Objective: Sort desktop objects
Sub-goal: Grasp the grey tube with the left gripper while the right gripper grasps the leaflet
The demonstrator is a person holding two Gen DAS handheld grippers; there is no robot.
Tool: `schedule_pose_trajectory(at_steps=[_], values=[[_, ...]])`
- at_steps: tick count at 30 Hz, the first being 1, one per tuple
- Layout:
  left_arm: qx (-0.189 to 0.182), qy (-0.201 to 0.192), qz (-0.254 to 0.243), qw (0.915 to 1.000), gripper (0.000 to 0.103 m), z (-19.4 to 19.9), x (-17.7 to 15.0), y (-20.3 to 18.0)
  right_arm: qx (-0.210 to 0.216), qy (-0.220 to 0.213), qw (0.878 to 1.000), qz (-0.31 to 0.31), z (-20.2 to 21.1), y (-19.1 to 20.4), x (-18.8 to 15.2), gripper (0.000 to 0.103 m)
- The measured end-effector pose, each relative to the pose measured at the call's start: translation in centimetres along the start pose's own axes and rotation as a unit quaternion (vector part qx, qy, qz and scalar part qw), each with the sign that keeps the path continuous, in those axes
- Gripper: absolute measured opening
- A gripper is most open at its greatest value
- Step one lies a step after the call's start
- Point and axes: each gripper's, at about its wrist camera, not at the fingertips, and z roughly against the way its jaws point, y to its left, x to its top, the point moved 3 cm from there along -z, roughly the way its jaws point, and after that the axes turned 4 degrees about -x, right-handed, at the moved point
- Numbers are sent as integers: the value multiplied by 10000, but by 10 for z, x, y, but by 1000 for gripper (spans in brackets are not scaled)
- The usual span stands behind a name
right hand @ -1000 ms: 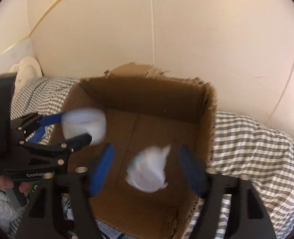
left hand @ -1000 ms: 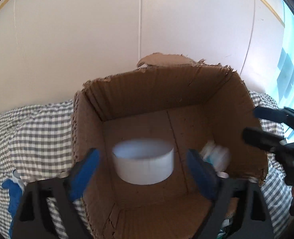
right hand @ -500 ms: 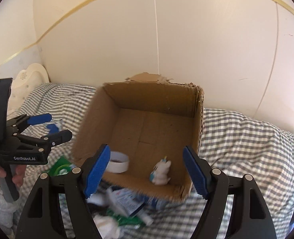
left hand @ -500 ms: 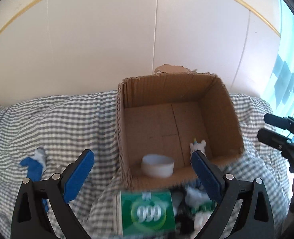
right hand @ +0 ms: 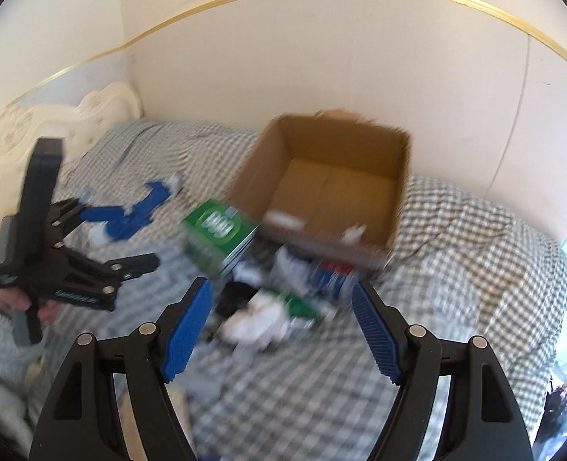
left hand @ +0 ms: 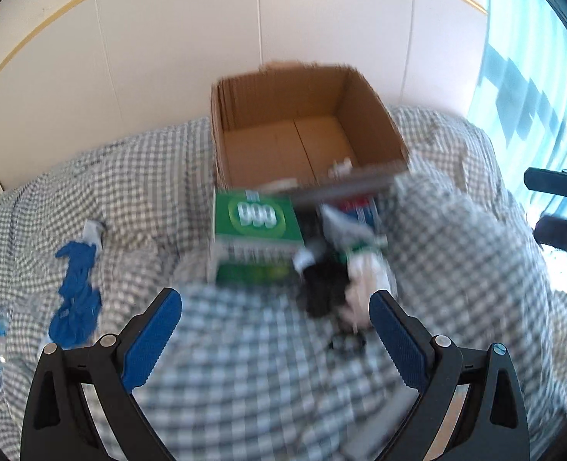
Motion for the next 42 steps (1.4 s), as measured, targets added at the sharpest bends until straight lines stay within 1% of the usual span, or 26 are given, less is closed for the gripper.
schedule_pose_trajectory(at_steps=[2, 4, 6, 8, 11, 13, 14, 17, 19, 20, 21, 22, 23, 25, 26, 29, 30, 31, 33, 35, 36, 37, 38, 39, 40, 42], values=[[-73, 150, 74, 9998, 101, 0, -17, -4, 231, 161, 9995, 167, 6, 20, -23, 77], [-156, 237, 154, 9995, 101, 1, -34, -6, 433, 437, 9972, 426, 5, 42, -47, 82], [-179, 303, 156, 9993, 101, 2, -46, -10, 523, 663, 9941, 682, 1, 63, -68, 87], [-144, 365, 120, 9992, 101, 3, -56, -13, 603, 974, 9891, 920, -9, 83, -92, 87], [-90, 464, 131, 9988, 101, 2, -70, -10, 754, 1285, 9836, 1013, -19, 98, -118, 88], [-99, 563, 195, 9982, 101, 0, -76, -6, 827, 1363, 9818, 1030, -21, 105, -128, 90], [-102, 590, 234, 9979, 101, -1, -79, -4, 843, 1407, 9803, 1099, -22, 110, -131, 93], [-90, 638, 329, 9974, 101, -4, -83, 2, 747, 1435, 9763, 1437, -25, 124, -136, 96], [-92, 651, 384, 9971, 101, -4, -83, 4, 525, 1474, 9734, 1671, -27, 133, -141, 97], [-115, 642, 389, 9971, 101, -3, -83, 4, 326, 1526, 9702, 1854, -32, 137, -144, 96], [-128, 628, 377, 9972, 101, -2, -83, 4, 248, 1509, 9694, 1921, -34, 138, -145, 96], [-141, 606, 346, 9975, 101, -1, -83, 3, 257, 1476, 9710, 1865, -35, 135, -145, 91], [-149, 586, 319, 9977, 101, 1, -83, 2, 235, 1496, 9728, 1752, -37, 130, -143, 74], [-218, 536, 273, 9980, 101, 3, -82, 0, 324, 1496, 9770, 1487, -33, 119, -137, 74], [-275, 516, 255, 9980, 101, 4, -81, -1, 356, 1399, 9809, 1305, -28, 110, -132, 74], [-562, 549, 74, 9969, 101, 4, -81, -12, 88, 1046, 9897, 978, -12, 86, -117, 74], [-631, 586, -17, 9963, 99, 3, -81, -18, -19, 922, 9923, 828, -6, 76, -112, 74], [-657, 630, -120, 9958, 97, 1, -82, -25, -113, 843, 9940, 685, 0, 64, -107, 74], [-672, 672, -301, 9950, 95, -2, -83, -39, -277, 641, 9967, 415, 11, 45, -99, 74], [-751, 684, -555, 9933, 94, -5, -85, -55, -366, 532, 9977, 225, 21, 31, -96, 74], [-786, 684, -692, 9921, 88, -7, -85, -63, -405, 488, 9979, 159, 23, 26, -95, 74], [-820, 697, -846, 9906, 79, -10, -85, -70, -408, 483, 9979, 121, 24, 22, -94, 74], [-840, 729, -954, 9892, 72, -14, -86, -75, -391, 475, 9981, 88, 26, 21, -95, 74], [-834, 852, -1031, 9875, 51, -20, -87, -78, -337, 476, 9983, 27, 27, 18, -96, 74], [-791, 1006, -1039, 9863, 37, -27, -89, -79, -289, 489, 9984, -7, 28, 19, -97, 74], [-788, 1191, -1032, 9844, 32, -35, -93, -78, -225, 497, 9985, -58, 27, 20, -100, 74]])
